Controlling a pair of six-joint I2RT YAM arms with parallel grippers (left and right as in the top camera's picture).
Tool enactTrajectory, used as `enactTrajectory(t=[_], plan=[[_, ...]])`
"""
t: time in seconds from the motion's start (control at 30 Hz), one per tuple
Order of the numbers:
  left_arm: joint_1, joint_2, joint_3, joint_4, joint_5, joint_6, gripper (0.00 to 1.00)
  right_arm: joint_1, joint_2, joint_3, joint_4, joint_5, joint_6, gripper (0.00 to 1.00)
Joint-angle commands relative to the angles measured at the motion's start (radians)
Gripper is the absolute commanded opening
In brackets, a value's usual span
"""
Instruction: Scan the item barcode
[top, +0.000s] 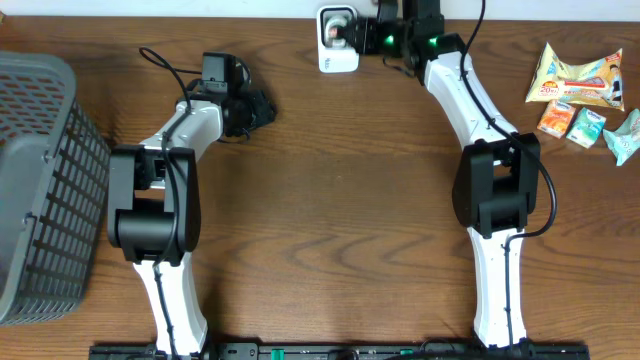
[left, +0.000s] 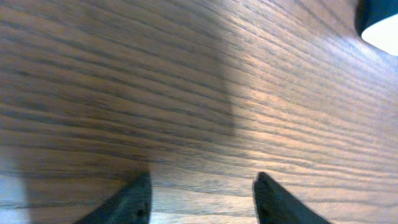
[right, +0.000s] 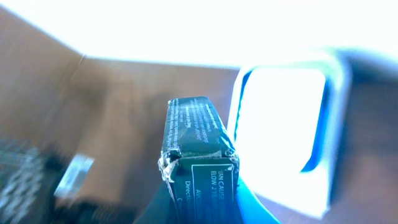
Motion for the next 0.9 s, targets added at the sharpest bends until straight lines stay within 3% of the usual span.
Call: enactTrajectory(t=[0.0,0.07,0.23,0.6,0.87], plan=[[0.015,0.022,-0.017,-0.026,-0.038,0.004,0.78,0.035,0.004,0.019,0.049,0.221,0.003,0.11],[0.015,0.022,-0.016,-0.026,-0.038,0.003,0.98,0.053,0.004,0.019,0.074,0.325,0.003,0.09],[0.015,0.022,-0.016,-0.026,-0.038,0.003,0.98,0.098,0.006,0.019,0.134,0.494,-0.004,0.1],[0.015,0.022,-0.017,-0.026,-0.038,0.003,0.98,0.18,0.074,0.019,0.298,0.797,-0.209,0.12],[0.015,0.022,-0.016,-0.026,-0.038,0.003,0.98,0.181,0.078,0.019,0.276,0.821,-0.218,0.08]])
